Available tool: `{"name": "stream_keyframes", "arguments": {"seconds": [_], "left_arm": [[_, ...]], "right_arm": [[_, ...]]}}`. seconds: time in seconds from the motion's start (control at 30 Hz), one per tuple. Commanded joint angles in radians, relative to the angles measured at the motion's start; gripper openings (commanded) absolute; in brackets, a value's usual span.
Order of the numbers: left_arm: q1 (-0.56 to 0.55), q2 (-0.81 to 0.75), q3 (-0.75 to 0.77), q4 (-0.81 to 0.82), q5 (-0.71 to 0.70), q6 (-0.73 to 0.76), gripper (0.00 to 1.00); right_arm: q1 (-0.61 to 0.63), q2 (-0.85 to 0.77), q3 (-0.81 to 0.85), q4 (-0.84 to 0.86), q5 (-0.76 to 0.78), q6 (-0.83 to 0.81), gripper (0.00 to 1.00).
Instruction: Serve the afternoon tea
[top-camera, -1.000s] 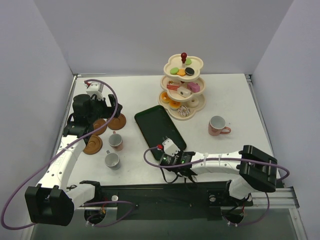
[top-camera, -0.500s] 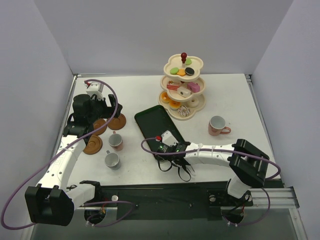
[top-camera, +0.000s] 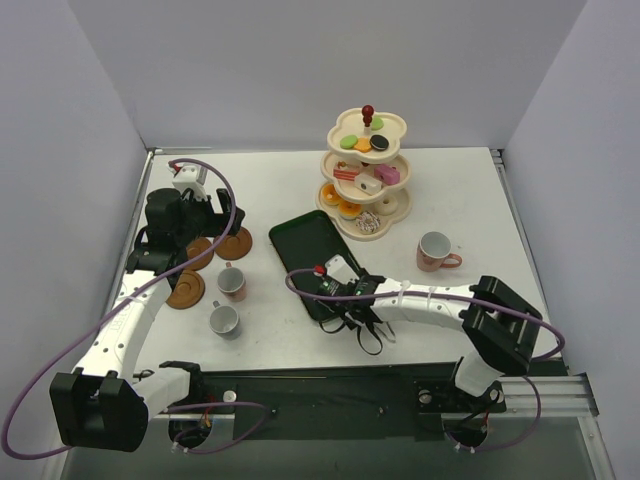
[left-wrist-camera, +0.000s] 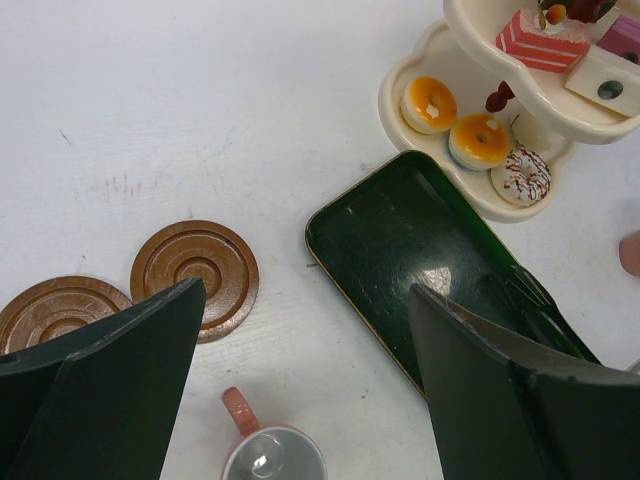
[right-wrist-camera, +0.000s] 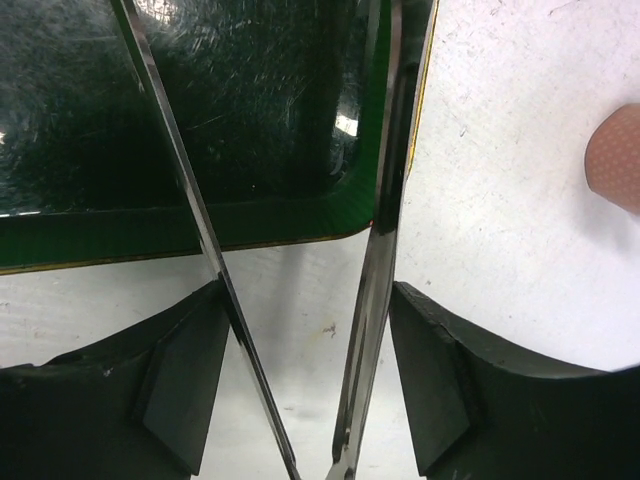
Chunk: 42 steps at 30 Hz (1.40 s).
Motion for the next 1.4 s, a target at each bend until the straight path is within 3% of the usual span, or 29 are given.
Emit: {"name": "stream_keyframes", "arguments": {"seconds": [0.0,0.37,0.53,0.77,0.97,1.27,1.37], "left_arm": [[-0.004,-0.004,0.009,0.035,-0.001,0.009,0.93],[0.002,0.039,0.029,-0.001,-0.033,-0.002,0.94],[0.056,0.137,0.054,-0.057,-0.082,-0.017,0.94],[0.044,0.326,0.13,-0.182,-0.145,0.045,0.94],[0.015,0.47,0.19,-0.288,-0.257,0.075,0.94],[-0.008,0.587,0.21,-0.368,-0.242,0.084,0.95],[-0.008,0.631,0.219,-0.368,-0.179,0.094,0.95]], "right_arm": [[-0.001,-0.089,0.031,-0.052,-0.001,-0.011,0.62],[-0.011,-0.306,0.022,-0.087,0.034,-0.008,0.71],[-0.015,-0.46,0.007,-0.09,0.06,0.03,0.71],[-0.017,-0.631,-0.027,-0.072,0.02,0.03,0.72],[-0.018,-0.694,-0.045,-0.061,-0.006,0.021,0.72],[-0.018,-0.741,-0.058,-0.051,-0.007,0.016,0.72],[-0.018,-0.76,-0.054,-0.043,-0.012,0.012,0.72]]}}
